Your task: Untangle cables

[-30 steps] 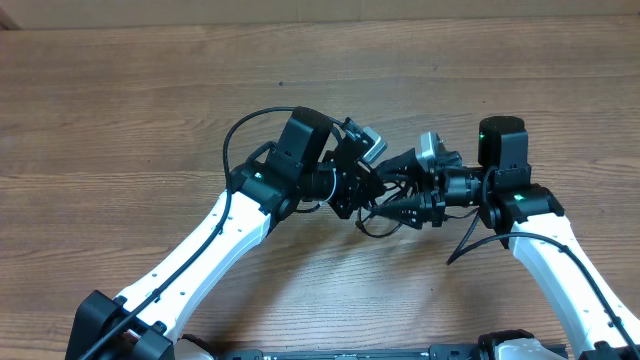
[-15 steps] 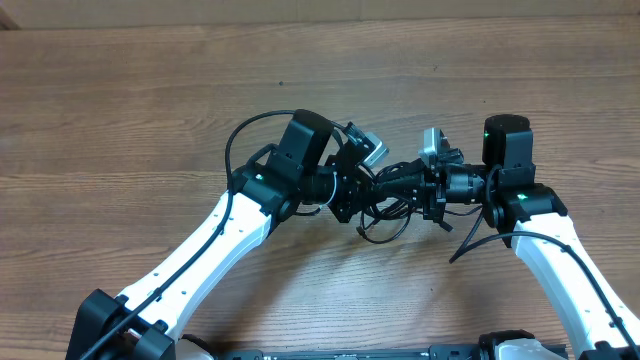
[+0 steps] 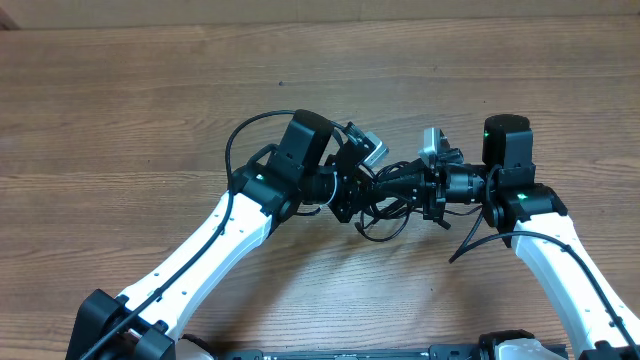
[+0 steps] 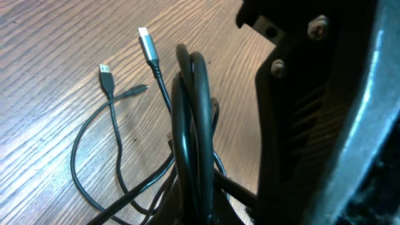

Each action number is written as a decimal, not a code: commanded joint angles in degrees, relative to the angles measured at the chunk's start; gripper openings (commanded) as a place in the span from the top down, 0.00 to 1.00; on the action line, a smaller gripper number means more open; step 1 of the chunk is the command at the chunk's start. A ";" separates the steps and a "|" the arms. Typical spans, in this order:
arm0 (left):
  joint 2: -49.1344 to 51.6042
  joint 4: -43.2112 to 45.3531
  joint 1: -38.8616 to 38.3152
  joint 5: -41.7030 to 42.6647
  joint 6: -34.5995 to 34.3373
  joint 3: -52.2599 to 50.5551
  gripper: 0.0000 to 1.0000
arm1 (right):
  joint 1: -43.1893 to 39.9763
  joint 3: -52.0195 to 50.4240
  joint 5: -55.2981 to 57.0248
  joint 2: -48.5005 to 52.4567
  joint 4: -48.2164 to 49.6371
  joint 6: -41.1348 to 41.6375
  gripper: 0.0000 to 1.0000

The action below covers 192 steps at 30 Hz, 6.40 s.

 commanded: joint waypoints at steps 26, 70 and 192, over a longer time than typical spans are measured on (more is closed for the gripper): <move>-0.24 -0.85 0.46 -33.46 -4.04 1.22 0.96 | 0.70 0.24 -15.26 0.04 -3.85 8.22 0.96; -0.24 -11.69 0.81 -34.16 -20.00 1.22 0.96 | -1.46 0.24 18.60 0.13 -1.86 37.11 0.00; -0.26 -40.39 -4.04 -67.67 -30.99 3.63 0.96 | -28.44 0.24 31.76 10.19 -3.58 49.07 0.00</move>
